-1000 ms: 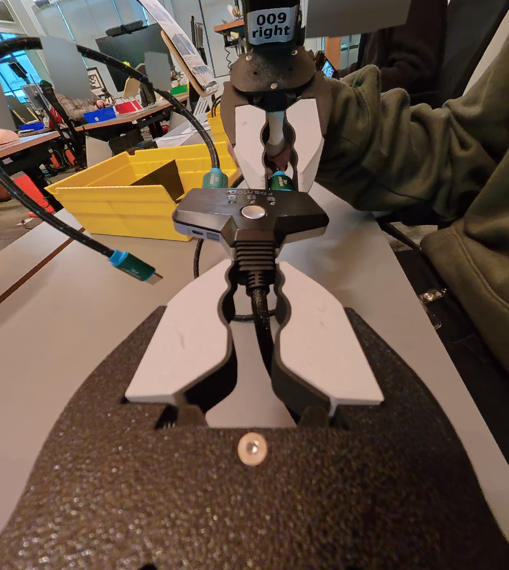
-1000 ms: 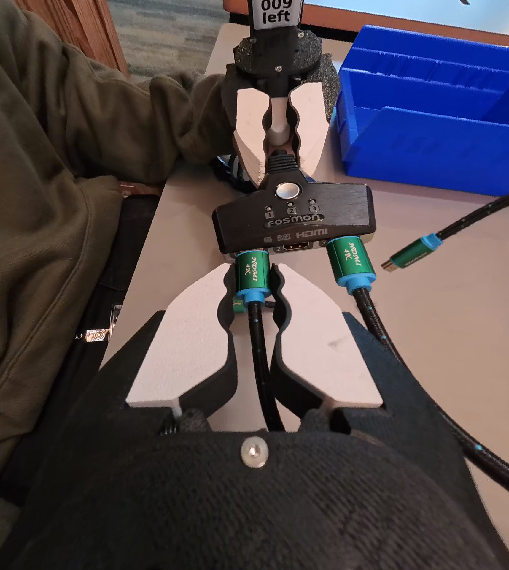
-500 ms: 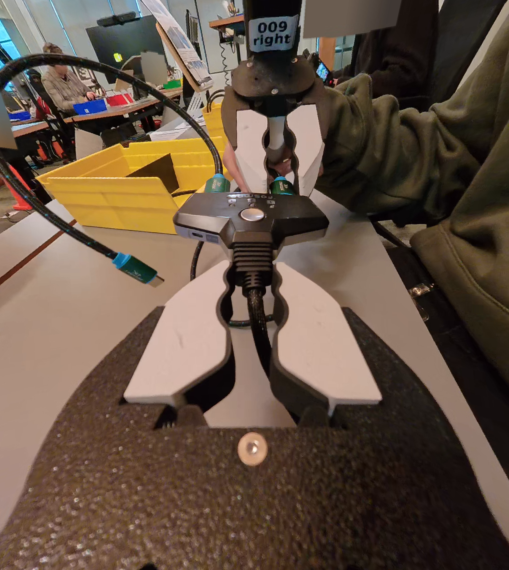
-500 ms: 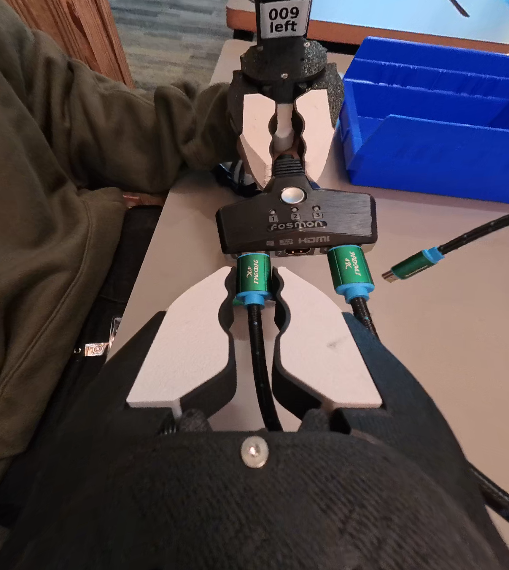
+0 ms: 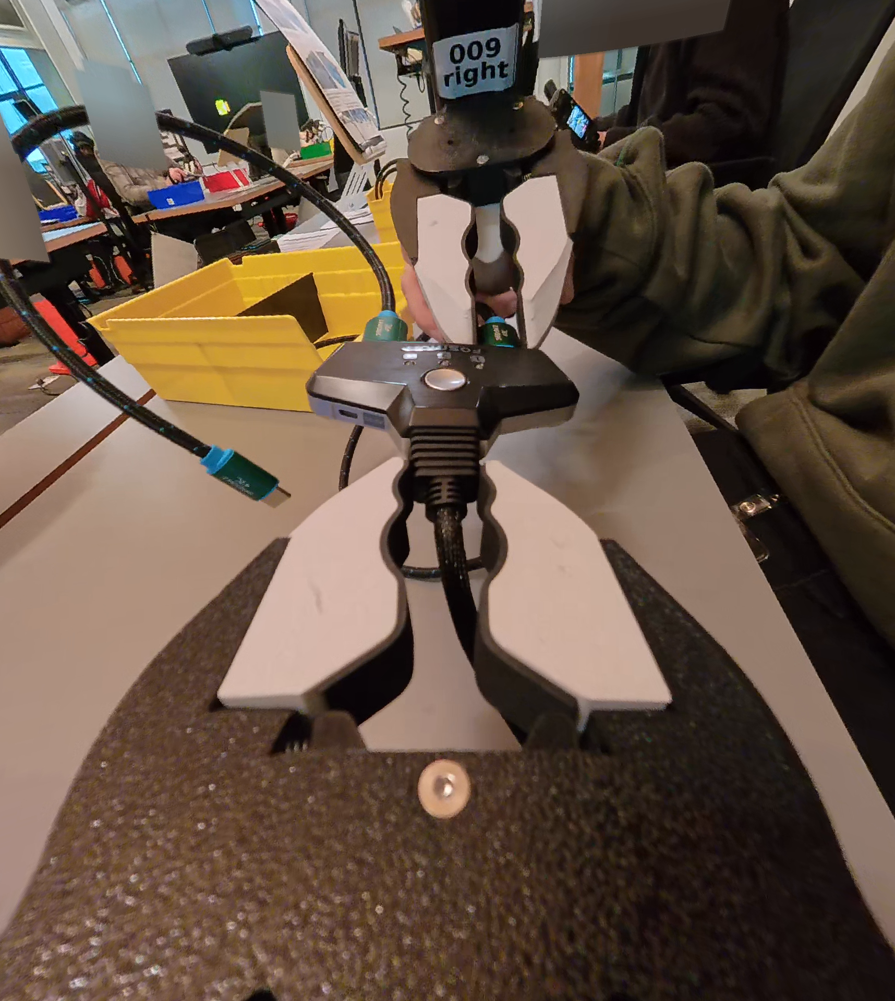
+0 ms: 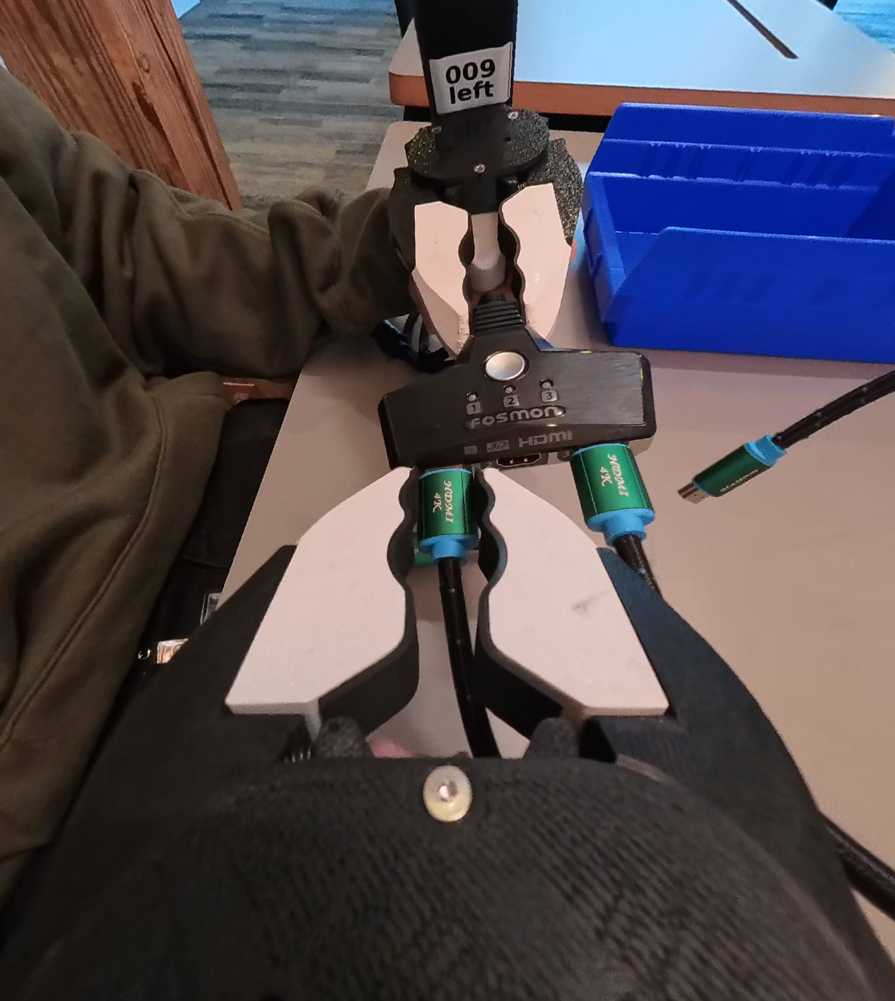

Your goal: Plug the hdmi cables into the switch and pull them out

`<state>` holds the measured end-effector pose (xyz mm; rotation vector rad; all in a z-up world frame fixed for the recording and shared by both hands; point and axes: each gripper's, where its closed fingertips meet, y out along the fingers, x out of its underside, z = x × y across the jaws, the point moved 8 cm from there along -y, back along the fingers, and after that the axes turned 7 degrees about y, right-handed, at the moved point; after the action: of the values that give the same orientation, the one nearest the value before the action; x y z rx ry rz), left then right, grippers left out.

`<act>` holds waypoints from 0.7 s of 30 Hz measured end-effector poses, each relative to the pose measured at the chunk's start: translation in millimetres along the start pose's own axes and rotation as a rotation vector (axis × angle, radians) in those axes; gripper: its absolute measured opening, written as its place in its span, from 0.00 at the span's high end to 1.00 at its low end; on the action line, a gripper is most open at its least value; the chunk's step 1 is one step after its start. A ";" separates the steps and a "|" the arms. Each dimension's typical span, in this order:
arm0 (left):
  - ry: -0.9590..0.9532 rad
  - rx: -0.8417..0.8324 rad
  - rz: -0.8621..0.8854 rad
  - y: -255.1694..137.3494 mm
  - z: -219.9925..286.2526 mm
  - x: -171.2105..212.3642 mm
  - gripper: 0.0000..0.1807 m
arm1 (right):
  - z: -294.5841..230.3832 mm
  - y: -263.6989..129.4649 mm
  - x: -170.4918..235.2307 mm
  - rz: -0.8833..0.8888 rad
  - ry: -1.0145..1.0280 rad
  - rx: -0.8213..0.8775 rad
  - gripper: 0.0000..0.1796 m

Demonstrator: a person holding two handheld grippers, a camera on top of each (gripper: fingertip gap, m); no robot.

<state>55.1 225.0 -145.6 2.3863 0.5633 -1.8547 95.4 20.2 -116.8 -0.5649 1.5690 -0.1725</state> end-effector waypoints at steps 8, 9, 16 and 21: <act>0.005 -0.033 -0.001 -0.8 -1.9 1.4 0.88 | 1.4 0.3 0.3 -0.056 -0.001 0.047 0.90; 0.010 -0.022 -0.017 0.4 -0.7 1.5 0.88 | 0.6 1.3 1.6 -0.090 -0.013 0.047 0.89; -0.076 -0.159 0.086 -57.1 -15.8 -0.6 0.88 | 8.9 -54.7 -5.3 0.013 0.038 0.217 1.00; -0.026 -0.132 0.074 -39.7 -12.5 -4.5 0.88 | -9.1 -25.2 -21.8 -0.001 -0.172 0.295 0.91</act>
<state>52.8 264.2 -131.3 2.2643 0.5683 -1.7576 92.4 6.3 -85.4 -0.3396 1.3463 -0.3414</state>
